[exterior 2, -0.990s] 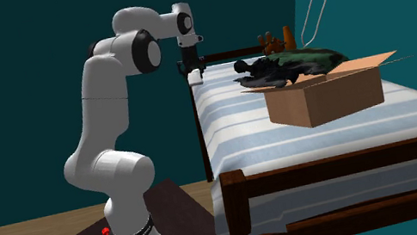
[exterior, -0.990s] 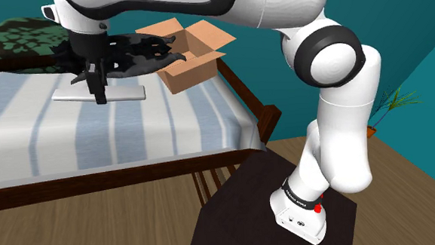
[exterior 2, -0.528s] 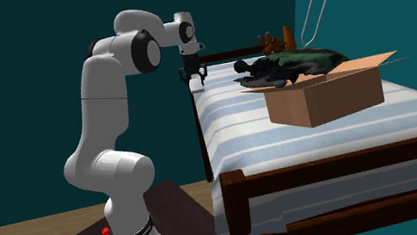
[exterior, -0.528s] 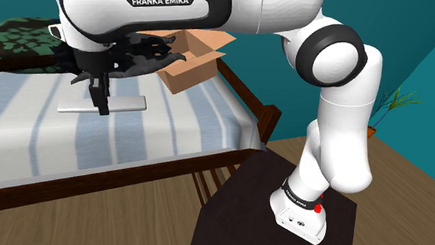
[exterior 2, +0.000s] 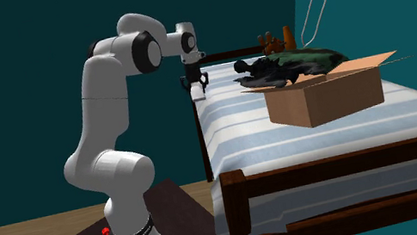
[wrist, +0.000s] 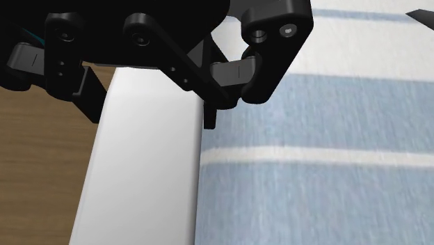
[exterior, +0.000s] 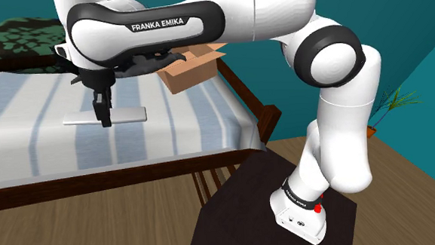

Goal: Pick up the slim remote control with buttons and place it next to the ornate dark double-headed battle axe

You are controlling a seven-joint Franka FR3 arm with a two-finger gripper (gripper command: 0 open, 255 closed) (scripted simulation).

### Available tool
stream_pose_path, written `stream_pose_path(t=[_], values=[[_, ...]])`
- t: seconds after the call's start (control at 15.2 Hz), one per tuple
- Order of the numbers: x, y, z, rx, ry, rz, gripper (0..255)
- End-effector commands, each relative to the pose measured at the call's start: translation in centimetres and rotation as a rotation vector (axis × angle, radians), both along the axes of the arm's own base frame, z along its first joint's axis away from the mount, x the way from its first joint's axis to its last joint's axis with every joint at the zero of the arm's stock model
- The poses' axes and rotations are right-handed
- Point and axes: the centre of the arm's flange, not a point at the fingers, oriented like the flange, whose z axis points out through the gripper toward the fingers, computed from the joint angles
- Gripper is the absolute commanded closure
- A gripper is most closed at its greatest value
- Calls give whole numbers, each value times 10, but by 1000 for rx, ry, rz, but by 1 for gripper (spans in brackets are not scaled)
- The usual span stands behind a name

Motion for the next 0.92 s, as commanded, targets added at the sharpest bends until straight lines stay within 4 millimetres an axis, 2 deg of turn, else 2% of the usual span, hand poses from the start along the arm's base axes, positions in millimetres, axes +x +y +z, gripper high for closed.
stream_pose_path(t=[0.0, 0.86], values=[[-1, 0, -11, 1, -1, 0, 255], [-1, 0, -79, 1, -1, 0, 255]])
